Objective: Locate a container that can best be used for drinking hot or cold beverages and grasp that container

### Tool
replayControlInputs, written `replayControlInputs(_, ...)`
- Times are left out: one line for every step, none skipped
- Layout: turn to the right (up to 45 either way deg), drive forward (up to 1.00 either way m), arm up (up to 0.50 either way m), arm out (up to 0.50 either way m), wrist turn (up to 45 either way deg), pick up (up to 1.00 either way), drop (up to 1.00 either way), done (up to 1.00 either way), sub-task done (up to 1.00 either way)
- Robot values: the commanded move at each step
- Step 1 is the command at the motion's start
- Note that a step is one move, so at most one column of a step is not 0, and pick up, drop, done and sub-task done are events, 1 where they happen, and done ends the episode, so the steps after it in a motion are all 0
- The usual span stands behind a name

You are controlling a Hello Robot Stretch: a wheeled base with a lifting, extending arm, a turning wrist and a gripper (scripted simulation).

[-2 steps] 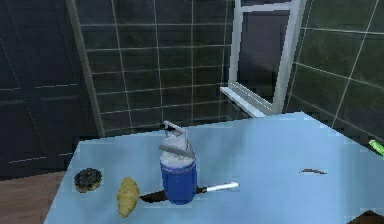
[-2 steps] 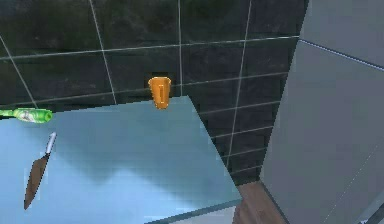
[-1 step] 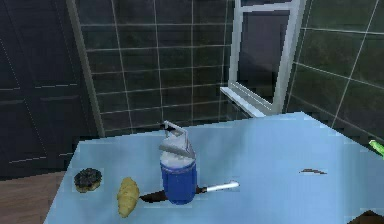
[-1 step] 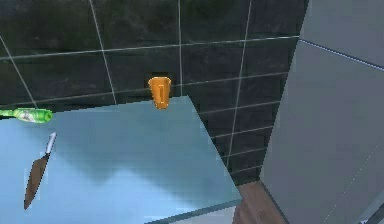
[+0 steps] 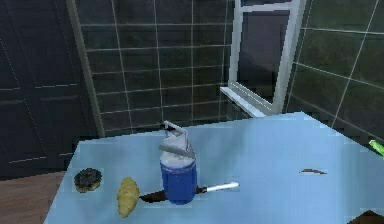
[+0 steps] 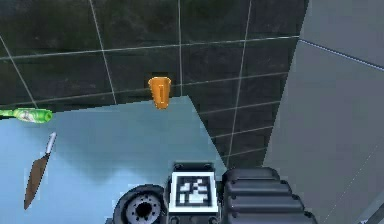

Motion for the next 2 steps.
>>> replayControlInputs(0.0, 0.0, 0.0, 0.5, 0.0, 0.0, 0.0, 0.0, 0.0)
replayControlInputs(0.0, 0.0, 0.0, 0.0, 45.0, 0.0, 0.0, 0.0, 0.0)
